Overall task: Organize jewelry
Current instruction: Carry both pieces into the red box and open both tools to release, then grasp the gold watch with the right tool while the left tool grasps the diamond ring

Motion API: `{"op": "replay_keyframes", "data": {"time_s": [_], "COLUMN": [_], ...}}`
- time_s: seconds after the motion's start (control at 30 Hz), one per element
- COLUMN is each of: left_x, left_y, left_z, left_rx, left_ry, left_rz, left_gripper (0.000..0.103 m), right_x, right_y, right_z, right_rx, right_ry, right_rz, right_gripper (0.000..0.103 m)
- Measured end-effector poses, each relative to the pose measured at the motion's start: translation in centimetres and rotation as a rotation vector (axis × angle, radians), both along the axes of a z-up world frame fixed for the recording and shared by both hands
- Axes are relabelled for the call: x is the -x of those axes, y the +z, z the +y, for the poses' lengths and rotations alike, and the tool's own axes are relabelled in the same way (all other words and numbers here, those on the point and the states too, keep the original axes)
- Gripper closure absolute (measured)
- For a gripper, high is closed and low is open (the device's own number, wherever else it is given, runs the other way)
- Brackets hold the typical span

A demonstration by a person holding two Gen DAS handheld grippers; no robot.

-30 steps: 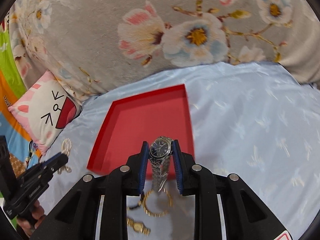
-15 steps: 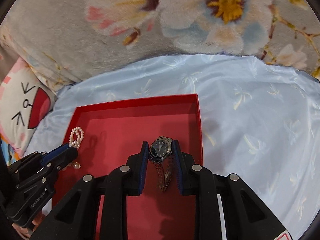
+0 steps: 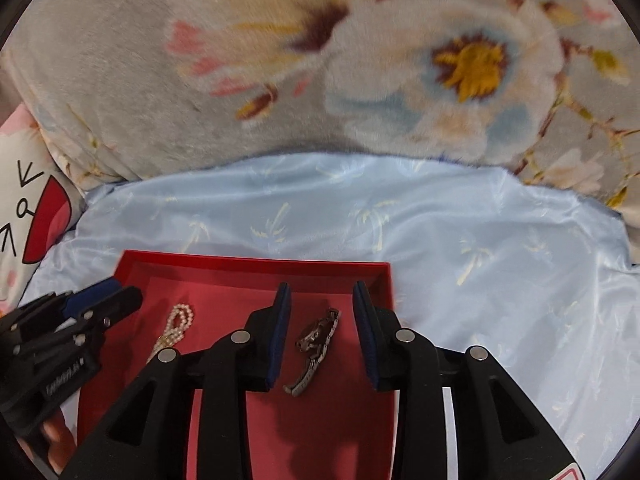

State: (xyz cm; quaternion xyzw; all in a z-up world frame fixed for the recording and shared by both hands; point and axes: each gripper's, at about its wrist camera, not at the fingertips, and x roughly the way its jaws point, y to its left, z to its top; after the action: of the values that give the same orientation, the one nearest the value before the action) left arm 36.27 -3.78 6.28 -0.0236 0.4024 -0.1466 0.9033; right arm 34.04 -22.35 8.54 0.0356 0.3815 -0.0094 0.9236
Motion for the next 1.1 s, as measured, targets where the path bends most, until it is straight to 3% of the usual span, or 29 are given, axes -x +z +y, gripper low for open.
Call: {"op": "replay_keyframes", "data": {"time_s": [0.1,0.27,0.4,0.67,0.87,1.1], "left_x": [2.3,8.7,14.1,23.7,27.9,28.8], "left_y": [1.4,2.3,1.2,-3.4,-6.6,-6.6], "left_z": [1.9,5.0,6.7,7.6,7.0,7.1], "left_rx": [0.034,0.032,0.02,0.006,-0.015,-0.01], "left_ry": [0.026,0.046,0.047,0.054,0.068,0.072], "left_rz": [-0.04,-0.092,-0.082,-0.029,-0.001,-0.02], "left_gripper": [0.055,0.052,0.052,0.052,0.052,0.044], "right_x": [3.7,12.6,19.3,29.3,31.7,28.9], "right_y": [1.3,1.8,0.7,-3.9,-6.6,-7.5], "right_z": [-0.1,-0.1,-0.1,1.0,2.5,5.5], "right_rx": [-0.029,-0.105,-0.165,-0.168,-0.179,-0.113], "right_ry": [0.012,0.039,0.045,-0.007,0.028,0.158], "right_rz": [-0.057,-0.113,-0.104,-0.025,0.015,0.013], "right_gripper": [0.064,0.056,0.055,0.055,0.055,0.055]}}
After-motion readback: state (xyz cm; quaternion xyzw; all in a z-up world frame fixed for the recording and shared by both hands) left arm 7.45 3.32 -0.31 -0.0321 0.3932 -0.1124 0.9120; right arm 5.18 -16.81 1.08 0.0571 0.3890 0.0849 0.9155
